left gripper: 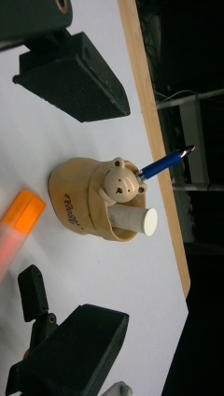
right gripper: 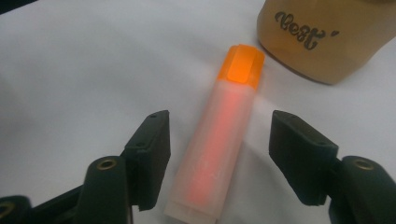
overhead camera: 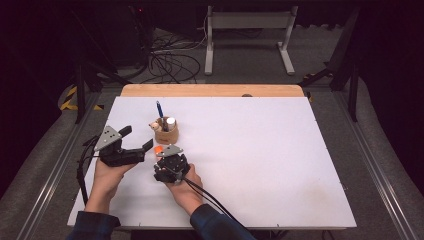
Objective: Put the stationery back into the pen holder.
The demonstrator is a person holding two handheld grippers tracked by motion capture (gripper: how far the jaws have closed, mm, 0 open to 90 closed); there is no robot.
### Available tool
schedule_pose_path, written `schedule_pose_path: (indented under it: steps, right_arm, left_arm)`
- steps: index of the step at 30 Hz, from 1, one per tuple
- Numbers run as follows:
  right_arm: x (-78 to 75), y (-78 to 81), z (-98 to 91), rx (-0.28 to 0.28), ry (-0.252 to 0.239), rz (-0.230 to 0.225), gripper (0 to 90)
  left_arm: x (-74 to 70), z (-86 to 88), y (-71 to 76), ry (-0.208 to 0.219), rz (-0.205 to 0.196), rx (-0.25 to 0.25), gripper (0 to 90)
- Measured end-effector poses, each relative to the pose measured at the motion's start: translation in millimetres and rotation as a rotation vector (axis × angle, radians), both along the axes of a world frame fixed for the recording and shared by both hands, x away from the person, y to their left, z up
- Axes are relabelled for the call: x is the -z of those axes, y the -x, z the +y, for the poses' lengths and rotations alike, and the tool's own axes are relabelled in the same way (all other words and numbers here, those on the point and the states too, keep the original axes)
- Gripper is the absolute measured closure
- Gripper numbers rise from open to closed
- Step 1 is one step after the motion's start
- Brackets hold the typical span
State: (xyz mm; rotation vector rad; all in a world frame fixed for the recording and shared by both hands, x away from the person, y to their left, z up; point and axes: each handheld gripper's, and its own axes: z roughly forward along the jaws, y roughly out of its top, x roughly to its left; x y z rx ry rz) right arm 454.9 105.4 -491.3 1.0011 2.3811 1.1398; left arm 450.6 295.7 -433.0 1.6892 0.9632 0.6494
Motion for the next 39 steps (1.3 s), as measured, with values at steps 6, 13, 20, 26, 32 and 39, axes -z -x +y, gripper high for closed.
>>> schedule_pose_path:
  steps: [6, 13, 20, 26, 32, 39]
  right_arm:
    - [1.6, 1.4, 2.0, 0.011, 0.019, 0.010, 45.5]
    - [3.3, 5.0, 4.8, 0.012, 0.045, 0.010, 50.5]
    - [3.7, 6.7, 5.9, 0.011, 0.053, 0.001, 55.1]
    - [3.8, 6.8, 6.0, 0.002, 0.055, 0.004, 57.2]
    - [3.8, 6.4, 5.8, -0.016, 0.053, 0.005, 61.9]
    - [3.2, 4.6, 4.4, -0.045, 0.064, 0.001, 65.5]
  left_arm:
    - [0.1, -0.1, 0.1, 0.000, 0.002, 0.001, 5.2]
    - [0.5, -1.3, 0.0, 0.001, 0.007, 0.004, 5.4]
    - [1.0, -1.6, -0.4, 0.000, 0.007, 0.002, 5.6]
    - [1.5, -1.9, -0.8, -0.002, 0.008, 0.002, 5.8]
    - [2.0, -2.1, -0.9, -0.002, 0.011, 0.001, 5.9]
    - [3.2, -2.7, -1.0, -0.002, 0.015, 0.006, 7.4]
